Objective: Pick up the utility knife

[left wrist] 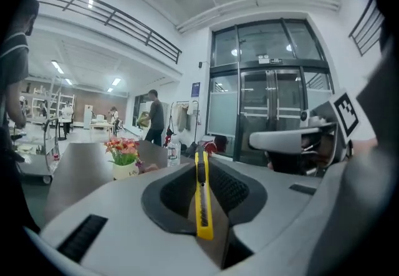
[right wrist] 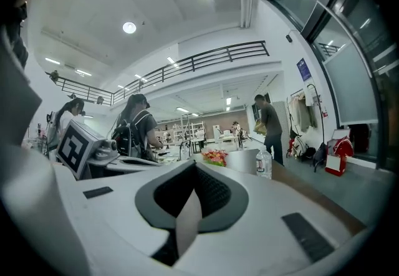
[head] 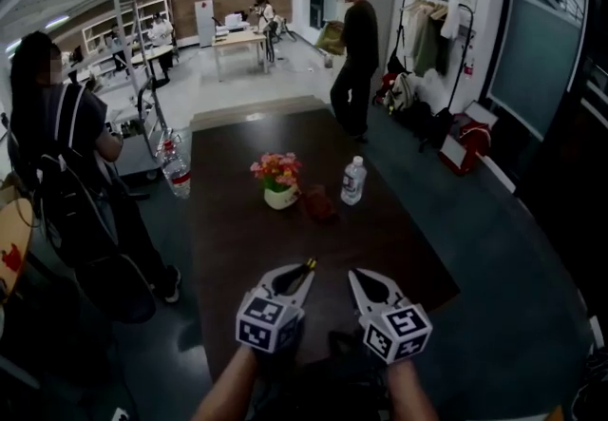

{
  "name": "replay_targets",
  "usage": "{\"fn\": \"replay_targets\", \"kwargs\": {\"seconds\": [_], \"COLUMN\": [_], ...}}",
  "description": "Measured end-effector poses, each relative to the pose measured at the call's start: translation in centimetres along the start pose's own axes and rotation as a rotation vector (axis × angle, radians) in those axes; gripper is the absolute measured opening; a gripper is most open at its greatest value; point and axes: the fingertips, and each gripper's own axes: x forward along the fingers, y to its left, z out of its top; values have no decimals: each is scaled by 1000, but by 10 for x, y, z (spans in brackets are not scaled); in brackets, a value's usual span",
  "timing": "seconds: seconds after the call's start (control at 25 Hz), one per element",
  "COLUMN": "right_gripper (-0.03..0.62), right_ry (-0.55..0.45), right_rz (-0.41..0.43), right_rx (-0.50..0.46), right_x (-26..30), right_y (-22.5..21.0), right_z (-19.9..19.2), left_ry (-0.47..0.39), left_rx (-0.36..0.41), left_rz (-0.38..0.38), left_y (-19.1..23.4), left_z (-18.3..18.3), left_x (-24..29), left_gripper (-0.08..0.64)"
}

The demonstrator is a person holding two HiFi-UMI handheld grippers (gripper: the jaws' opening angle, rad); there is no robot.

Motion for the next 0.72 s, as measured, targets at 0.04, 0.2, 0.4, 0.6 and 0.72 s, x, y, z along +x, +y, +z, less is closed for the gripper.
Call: {"fn": "replay_targets", "kwargs": {"seconds": [0.04, 0.2, 0.4, 0.6, 0.72], "right_gripper": [9, 9, 9, 9, 9], "right_ry": [-8, -41, -78, -105, -108], "right_rz": [3, 18, 32, 40, 43], "right_rx": [-3, -27, -66, -68, -75], "right_x": [-2, -14, -24, -30, -29], "right_y": [2, 11, 20, 26, 26], "right_z": [4, 18, 33, 41, 44], "left_ry": [-15, -81, -152, -178, -177], "left_rx": [-2, -17, -17, 4, 10], "left_rz": [2, -9, -27, -32, -34], "left_y": [-1, -8, -16, -24, -25], "left_z": [6, 29, 55, 69, 68], "left_x": [-4, -19, -35, -46, -45], "left_gripper": [71, 71, 71, 71, 71]}}
